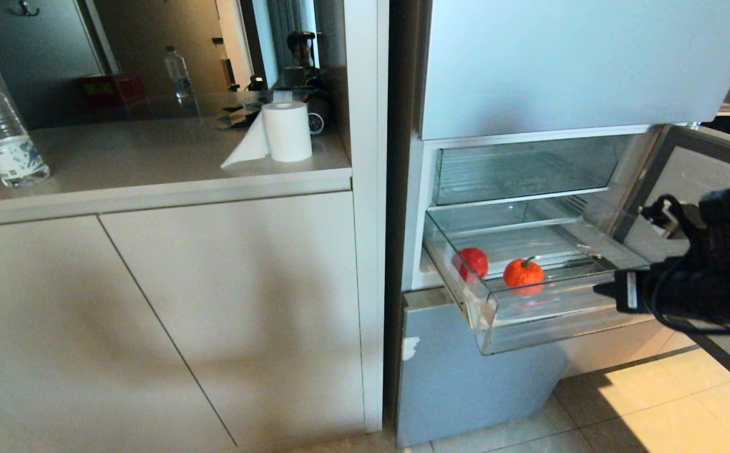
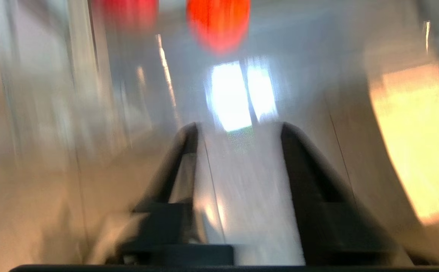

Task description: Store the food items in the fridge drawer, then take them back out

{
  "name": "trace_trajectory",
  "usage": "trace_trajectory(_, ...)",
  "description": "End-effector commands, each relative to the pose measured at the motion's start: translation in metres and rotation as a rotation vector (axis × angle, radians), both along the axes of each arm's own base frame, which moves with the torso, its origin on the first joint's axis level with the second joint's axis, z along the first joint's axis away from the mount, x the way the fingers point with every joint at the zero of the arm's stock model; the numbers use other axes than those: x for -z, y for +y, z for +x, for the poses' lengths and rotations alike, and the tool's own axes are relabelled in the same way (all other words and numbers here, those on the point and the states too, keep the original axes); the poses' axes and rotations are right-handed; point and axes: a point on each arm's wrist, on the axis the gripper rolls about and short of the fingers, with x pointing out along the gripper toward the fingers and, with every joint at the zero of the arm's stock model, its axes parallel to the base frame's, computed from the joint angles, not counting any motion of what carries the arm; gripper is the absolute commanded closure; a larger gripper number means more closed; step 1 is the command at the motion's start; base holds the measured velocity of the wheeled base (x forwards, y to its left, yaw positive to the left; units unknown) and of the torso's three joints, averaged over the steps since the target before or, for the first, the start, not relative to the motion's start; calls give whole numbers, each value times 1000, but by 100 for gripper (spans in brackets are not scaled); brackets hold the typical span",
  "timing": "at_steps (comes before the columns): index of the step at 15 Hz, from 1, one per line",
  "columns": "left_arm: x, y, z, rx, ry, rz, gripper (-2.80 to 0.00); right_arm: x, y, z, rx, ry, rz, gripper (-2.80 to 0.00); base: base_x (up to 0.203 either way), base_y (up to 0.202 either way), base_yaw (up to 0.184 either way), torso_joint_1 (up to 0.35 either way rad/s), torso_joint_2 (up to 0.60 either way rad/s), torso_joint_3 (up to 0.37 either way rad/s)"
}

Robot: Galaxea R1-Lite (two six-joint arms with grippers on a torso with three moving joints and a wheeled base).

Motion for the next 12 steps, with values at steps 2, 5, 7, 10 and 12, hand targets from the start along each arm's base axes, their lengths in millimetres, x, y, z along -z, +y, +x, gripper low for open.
trace_trajectory(2, 0, 0, 0, 0, 0, 0, 0, 23, 3, -52, -51, 69, -21, 0, 0, 0, 0, 0, 0, 0)
trace_trajectory(5, 0, 0, 0, 0, 0, 0, 0, 58, 10, -17, -57, 230, -39, 0, 0, 0, 0, 0, 0, 0)
trace_trajectory(7, 0, 0, 0, -1, 0, 0, 0, 78, 15, 17, -57, 288, -40, 0, 0, 0, 0, 0, 0, 0)
trace_trajectory(10, 0, 0, 0, -2, 0, 0, 0, 101, 27, 72, -62, 275, -40, 0, 0, 0, 0, 0, 0, 0)
trace_trajectory(12, 0, 0, 0, 0, 0, 0, 0, 111, 36, 106, -74, 241, -41, 0, 0, 0, 0, 0, 0, 0)
